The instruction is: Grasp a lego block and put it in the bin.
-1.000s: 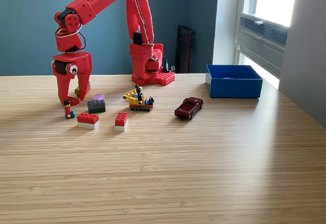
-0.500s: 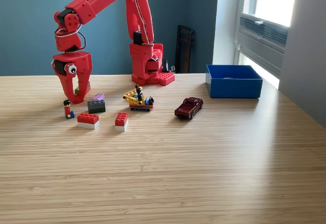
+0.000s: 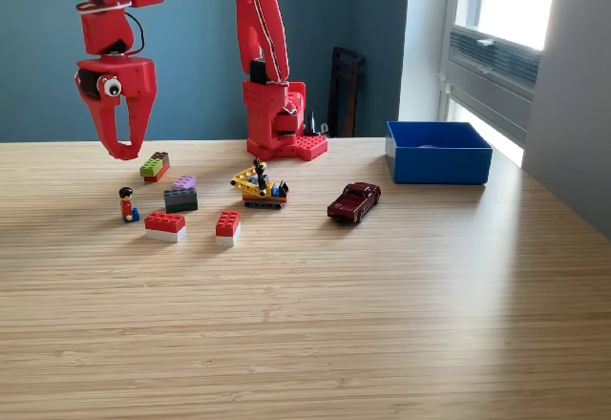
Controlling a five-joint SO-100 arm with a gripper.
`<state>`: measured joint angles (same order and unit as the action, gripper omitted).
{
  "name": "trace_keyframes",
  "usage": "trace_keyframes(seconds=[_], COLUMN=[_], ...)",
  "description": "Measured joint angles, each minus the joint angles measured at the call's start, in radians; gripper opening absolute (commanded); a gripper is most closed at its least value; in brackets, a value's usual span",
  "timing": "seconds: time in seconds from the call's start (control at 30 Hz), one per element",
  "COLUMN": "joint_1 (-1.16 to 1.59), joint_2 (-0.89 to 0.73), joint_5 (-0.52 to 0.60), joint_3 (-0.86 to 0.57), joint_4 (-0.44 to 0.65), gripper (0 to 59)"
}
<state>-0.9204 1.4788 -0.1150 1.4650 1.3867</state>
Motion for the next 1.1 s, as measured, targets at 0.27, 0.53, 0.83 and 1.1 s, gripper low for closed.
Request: trace_keyframes(seconds=[0.27,0.53,0.83,1.1], joint_1=[0.158,0.393,0.808,1.206], joint_2=[0.0,0.041,0.302,0.433], joint_5=[0.086,0.181,0.305,0.439], joint_3=[-0.043,0.054,0.236,0.324], joint_4=[0.126,0.172,0.187,0.232], gripper=[0.0,0.0,0.0,0.0])
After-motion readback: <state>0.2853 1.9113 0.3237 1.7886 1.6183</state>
